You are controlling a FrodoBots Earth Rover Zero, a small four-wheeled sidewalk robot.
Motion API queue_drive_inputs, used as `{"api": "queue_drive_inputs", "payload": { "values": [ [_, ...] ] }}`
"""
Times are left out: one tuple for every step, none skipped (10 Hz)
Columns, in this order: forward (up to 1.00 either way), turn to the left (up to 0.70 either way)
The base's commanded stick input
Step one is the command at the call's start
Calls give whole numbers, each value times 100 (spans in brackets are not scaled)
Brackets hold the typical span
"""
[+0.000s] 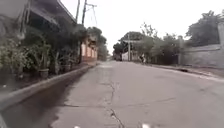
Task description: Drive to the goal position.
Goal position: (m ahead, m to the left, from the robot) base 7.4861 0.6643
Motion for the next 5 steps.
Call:
{"api": "queue_drive_inputs", "payload": {
  "values": [
    [100,-1],
    [100,0],
    [100,0],
    [100,0],
    [100,0]
  ]
}}
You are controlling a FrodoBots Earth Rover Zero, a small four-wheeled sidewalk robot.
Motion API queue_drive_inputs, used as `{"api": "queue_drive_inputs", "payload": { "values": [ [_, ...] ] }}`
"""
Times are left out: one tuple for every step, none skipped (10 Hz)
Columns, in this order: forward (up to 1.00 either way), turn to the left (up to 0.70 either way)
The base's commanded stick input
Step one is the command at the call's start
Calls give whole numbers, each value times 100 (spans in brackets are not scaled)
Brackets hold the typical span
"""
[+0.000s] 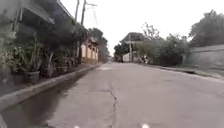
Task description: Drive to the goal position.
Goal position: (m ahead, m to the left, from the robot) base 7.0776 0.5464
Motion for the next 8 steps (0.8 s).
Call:
{"api": "queue_drive_inputs", "payload": {
  "values": [
    [100,0],
    [100,0],
    [100,0],
    [100,0],
    [100,0],
    [100,0],
    [100,0],
    [100,0]
  ]
}}
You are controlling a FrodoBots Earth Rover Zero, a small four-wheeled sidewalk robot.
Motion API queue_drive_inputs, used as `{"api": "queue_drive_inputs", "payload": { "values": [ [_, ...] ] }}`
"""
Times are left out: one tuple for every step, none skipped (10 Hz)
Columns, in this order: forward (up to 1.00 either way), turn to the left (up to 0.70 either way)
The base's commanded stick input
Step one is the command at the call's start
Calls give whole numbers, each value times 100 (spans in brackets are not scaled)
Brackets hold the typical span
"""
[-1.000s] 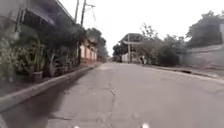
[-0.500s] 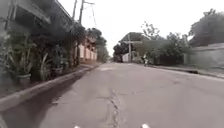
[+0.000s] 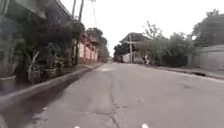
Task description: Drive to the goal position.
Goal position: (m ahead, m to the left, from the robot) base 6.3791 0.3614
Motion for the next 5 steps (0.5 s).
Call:
{"api": "queue_drive_inputs", "payload": {
  "values": [
    [100,0],
    [100,0],
    [100,0],
    [100,0],
    [100,0]
  ]
}}
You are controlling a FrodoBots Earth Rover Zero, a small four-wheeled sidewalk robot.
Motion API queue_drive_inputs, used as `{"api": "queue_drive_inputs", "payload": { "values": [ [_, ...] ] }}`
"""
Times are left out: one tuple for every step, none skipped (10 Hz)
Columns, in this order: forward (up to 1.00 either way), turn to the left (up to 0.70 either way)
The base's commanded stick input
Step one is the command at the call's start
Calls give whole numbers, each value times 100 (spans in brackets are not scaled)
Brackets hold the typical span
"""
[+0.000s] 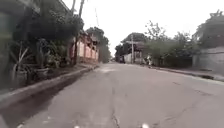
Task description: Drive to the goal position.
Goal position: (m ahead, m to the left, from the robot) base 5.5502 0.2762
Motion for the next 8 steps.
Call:
{"api": "queue_drive_inputs", "payload": {
  "values": [
    [100,0],
    [100,0],
    [100,0],
    [100,0],
    [100,0],
    [100,0],
    [100,0],
    [100,0]
  ]
}}
